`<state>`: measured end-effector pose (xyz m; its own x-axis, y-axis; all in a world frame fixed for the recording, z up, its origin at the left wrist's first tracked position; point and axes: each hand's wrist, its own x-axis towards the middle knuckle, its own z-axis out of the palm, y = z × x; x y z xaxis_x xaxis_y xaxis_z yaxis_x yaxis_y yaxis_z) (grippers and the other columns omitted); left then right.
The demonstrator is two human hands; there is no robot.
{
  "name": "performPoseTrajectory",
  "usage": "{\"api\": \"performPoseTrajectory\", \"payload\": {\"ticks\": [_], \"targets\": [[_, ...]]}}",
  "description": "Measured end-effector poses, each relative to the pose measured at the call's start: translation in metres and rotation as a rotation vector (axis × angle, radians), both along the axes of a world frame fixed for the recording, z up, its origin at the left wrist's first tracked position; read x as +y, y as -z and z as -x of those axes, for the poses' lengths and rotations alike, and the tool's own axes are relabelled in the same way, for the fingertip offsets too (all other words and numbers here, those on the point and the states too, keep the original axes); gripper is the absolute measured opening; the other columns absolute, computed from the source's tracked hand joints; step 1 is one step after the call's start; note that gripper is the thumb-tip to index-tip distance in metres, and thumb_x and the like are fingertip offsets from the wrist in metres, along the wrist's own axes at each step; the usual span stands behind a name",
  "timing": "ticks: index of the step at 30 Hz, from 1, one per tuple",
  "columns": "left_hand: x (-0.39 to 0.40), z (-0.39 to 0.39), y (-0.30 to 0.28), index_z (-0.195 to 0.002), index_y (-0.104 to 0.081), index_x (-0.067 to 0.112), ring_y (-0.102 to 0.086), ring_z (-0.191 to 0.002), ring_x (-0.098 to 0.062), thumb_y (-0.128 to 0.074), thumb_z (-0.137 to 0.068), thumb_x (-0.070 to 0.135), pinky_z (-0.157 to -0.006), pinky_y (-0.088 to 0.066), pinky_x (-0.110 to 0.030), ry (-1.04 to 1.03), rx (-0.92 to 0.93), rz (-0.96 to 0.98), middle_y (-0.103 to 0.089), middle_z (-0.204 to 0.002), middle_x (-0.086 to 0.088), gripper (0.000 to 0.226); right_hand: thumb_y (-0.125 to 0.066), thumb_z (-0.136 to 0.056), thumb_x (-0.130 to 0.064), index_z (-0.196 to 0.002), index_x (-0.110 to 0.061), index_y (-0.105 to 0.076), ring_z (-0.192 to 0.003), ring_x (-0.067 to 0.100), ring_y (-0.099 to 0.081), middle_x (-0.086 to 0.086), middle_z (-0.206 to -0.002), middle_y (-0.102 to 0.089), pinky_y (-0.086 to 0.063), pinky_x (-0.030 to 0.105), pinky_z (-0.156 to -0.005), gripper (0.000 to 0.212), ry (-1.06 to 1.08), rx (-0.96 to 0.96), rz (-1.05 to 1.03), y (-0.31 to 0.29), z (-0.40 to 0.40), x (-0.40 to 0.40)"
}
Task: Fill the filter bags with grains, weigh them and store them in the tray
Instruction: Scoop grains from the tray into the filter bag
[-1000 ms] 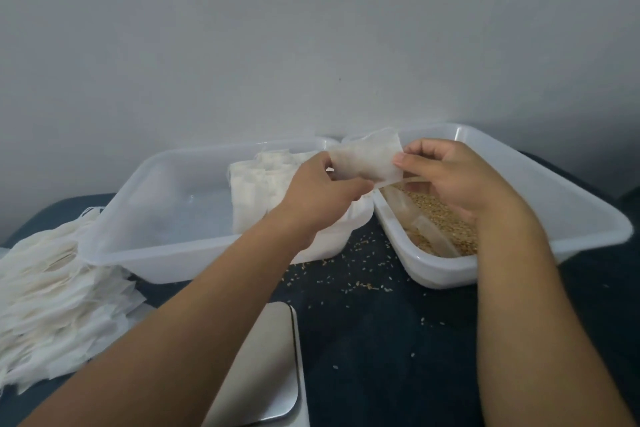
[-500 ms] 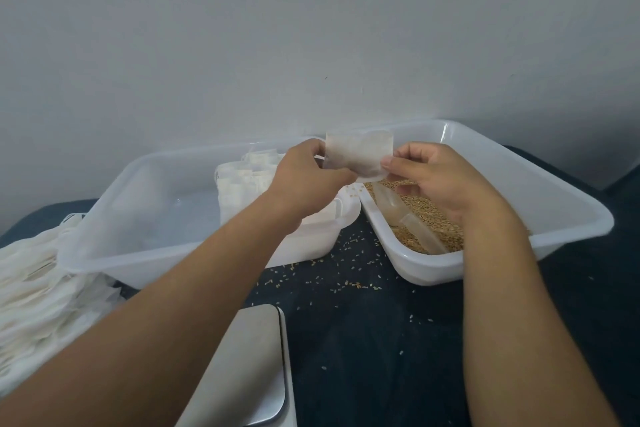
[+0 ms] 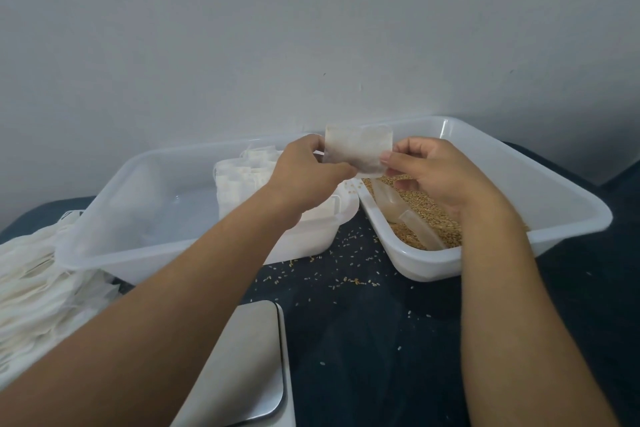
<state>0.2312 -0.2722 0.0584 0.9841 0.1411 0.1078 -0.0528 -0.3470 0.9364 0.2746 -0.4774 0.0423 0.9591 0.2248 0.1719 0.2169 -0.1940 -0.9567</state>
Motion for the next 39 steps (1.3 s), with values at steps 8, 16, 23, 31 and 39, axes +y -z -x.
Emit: {"api": "performPoseTrajectory", "payload": {"ticks": [8, 16, 23, 31, 39], "targets": [[0.0013, -0.0012, 0.001, -0.101, -0.068, 0.019, -0.067, -0.082, -0.016, -0.081, -0.081, 0.016, -0.067, -0.049, -0.027, 0.009, 0.017, 0.025, -0.074, -0.097, -0.005, 0.024, -0.077, -0.093, -0.024, -0.078, -0.025, -0.074, -0.088, 0.011, -0.07, -0.005, -0.087, -0.074, -0.059, 0.04, -0.09, 0.015, -0.016, 0.002, -0.002, -0.0001, -0.0005, 0.0005], [-0.0016, -0.0019, -0.0019, -0.1, -0.069, 0.021, -0.067, -0.081, -0.015, -0.081, -0.081, 0.015, -0.068, -0.05, -0.026, 0.025, 0.01, 0.041, -0.074, -0.101, -0.005, 0.023, -0.074, -0.095, -0.022, -0.083, -0.021, -0.071, -0.086, 0.012, -0.07, -0.003, -0.087, -0.076, -0.059, 0.045, -0.094, 0.013, -0.015, -0.011, -0.008, -0.0028, 0.003, 0.0017], [-0.0058, -0.0032, -0.0023, -0.099, -0.068, 0.022, -0.067, -0.082, -0.016, -0.081, -0.081, 0.016, -0.068, -0.05, -0.027, 0.03, 0.008, 0.029, -0.073, -0.101, -0.005, 0.023, -0.074, -0.095, -0.023, -0.081, -0.024, -0.071, -0.095, 0.022, -0.069, 0.011, -0.103, -0.077, -0.057, 0.054, -0.099, 0.015, 0.018, -0.025, 0.011, -0.0044, 0.0047, 0.0019], [-0.0041, -0.0027, 0.0007, -0.101, -0.069, 0.02, -0.067, -0.081, -0.017, -0.082, -0.081, 0.016, -0.07, -0.053, -0.029, 0.024, 0.016, 0.038, -0.073, -0.1, -0.006, 0.025, -0.075, -0.095, -0.025, -0.073, -0.031, -0.071, -0.094, 0.024, -0.067, 0.013, -0.102, -0.076, -0.054, 0.056, -0.101, 0.023, 0.017, -0.033, 0.031, -0.0054, 0.0065, 0.0023], [-0.0063, -0.0027, 0.002, -0.104, -0.068, 0.017, -0.066, -0.081, -0.018, -0.082, -0.081, 0.017, -0.073, -0.053, -0.03, 0.023, 0.023, 0.048, -0.073, -0.101, -0.008, 0.027, -0.074, -0.095, -0.029, -0.072, -0.036, -0.071, -0.1, 0.027, -0.071, 0.011, -0.106, -0.076, -0.056, 0.052, -0.101, 0.025, 0.001, -0.026, 0.047, -0.0051, 0.0063, 0.0029]]}}
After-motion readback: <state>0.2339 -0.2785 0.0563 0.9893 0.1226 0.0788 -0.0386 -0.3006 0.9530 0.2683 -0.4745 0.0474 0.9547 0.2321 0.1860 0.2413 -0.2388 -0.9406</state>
